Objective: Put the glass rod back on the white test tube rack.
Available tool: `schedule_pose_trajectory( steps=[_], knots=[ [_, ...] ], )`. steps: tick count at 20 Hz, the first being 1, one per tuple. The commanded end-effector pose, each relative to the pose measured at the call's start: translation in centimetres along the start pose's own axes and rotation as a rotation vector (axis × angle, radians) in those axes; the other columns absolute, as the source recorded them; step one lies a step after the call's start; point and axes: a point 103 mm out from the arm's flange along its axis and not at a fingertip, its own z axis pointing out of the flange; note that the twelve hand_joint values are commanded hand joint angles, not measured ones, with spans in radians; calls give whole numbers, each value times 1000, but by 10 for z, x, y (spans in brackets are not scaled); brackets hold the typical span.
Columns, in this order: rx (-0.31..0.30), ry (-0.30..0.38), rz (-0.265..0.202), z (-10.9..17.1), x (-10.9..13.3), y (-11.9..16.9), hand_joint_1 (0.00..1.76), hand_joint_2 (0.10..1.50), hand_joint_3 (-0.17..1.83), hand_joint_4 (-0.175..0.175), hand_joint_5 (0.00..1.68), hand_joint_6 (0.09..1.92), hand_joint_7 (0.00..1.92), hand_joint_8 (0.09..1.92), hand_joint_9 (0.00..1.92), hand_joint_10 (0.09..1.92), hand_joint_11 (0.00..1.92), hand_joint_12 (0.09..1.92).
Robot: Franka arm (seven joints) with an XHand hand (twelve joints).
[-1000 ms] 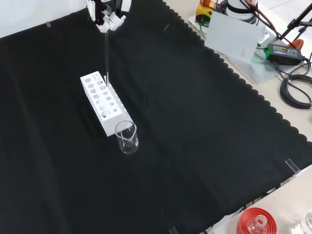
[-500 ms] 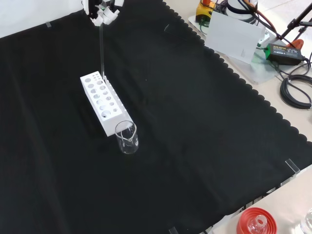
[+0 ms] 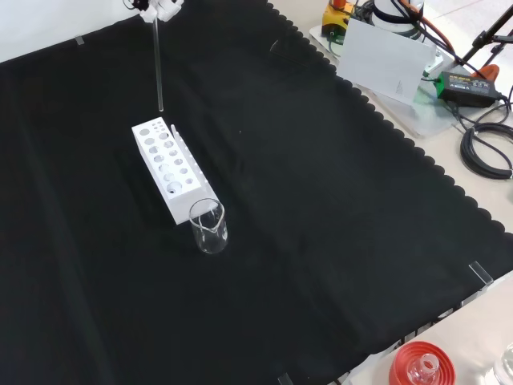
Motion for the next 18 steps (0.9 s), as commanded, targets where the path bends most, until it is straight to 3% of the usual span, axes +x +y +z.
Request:
schedule_pose_trajectory(
  steps=[1, 18],
  knots=[
    [-19, 27, -11, 1, -17, -11, 1327, 707, 565, -175, 1189, 544, 1377, 680, 1757, 313, 1557, 655],
    [-25, 42, -12, 3, -18, -16, 1327, 707, 565, -175, 1188, 545, 1377, 680, 1757, 314, 1556, 655]
  ],
)
